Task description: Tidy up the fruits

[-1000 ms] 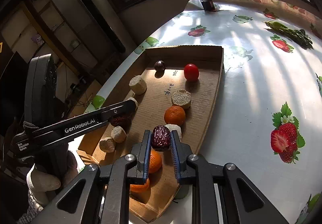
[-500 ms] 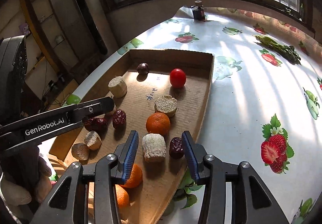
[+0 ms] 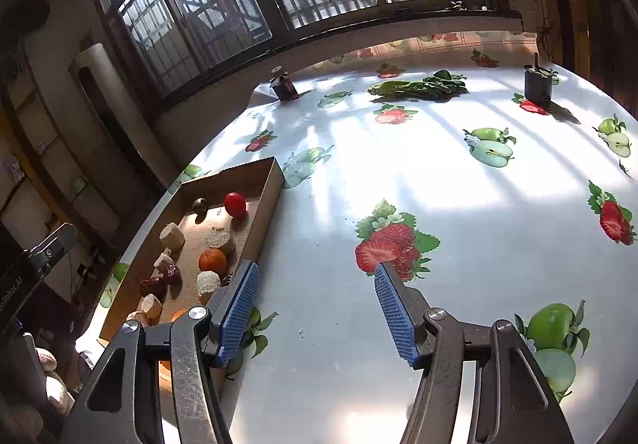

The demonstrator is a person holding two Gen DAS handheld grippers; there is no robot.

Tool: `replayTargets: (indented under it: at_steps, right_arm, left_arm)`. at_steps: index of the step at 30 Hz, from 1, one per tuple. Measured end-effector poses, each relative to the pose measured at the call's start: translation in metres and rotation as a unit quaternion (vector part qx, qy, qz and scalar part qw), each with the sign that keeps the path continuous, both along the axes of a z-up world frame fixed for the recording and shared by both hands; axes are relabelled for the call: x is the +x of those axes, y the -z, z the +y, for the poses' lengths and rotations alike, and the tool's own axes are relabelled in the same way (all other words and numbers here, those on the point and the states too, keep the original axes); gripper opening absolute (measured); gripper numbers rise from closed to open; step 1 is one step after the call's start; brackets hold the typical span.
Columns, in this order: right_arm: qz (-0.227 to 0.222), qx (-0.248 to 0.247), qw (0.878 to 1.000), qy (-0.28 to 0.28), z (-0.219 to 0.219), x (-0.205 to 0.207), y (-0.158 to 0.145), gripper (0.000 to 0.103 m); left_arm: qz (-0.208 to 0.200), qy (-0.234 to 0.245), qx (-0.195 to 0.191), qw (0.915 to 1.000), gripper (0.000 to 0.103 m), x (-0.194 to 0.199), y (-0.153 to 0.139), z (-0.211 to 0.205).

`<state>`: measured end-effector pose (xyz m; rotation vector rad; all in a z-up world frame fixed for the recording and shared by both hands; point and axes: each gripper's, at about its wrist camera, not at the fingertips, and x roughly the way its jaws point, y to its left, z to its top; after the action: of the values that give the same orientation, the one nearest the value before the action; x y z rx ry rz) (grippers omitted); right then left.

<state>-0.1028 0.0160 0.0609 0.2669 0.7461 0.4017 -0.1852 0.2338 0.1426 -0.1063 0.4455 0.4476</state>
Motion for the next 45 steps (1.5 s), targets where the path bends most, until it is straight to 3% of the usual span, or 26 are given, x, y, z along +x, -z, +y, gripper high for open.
replayTargets:
  at_steps: [8,18,37,41,45]
  right_arm:
    - [-0.027,-0.022,0.999,0.025,-0.026,-0.035,-0.003,0.069]
    - [-0.069,-0.030,0.997,0.035,-0.036,-0.066,-0.014,0.085]
    - [-0.067,-0.077,0.994,0.028,-0.016,-0.065,-0.005,0.087]
    - [-0.074,-0.087,0.993,0.023,-0.010,-0.067,-0.004,0.087]
    - [-0.084,-0.097,0.992,0.011,0.000,-0.070,-0.007,0.087]
  left_arm:
    - [-0.046,0.008,0.050,0.9977,0.103,-0.034,-0.018,-0.058]
    - [0.018,0.006,0.056,0.9983,0.103,-0.031,-0.005,-0.089]
    - [0.055,0.019,0.034,0.9977,0.103,-0.018,0.022,-0.077]
    - [0.024,-0.019,0.056,0.9980,0.103,-0.028,0.020,-0.073]
    - [-0.019,-0.097,0.096,0.9904,0.103,-0.048,0.017,-0.069]
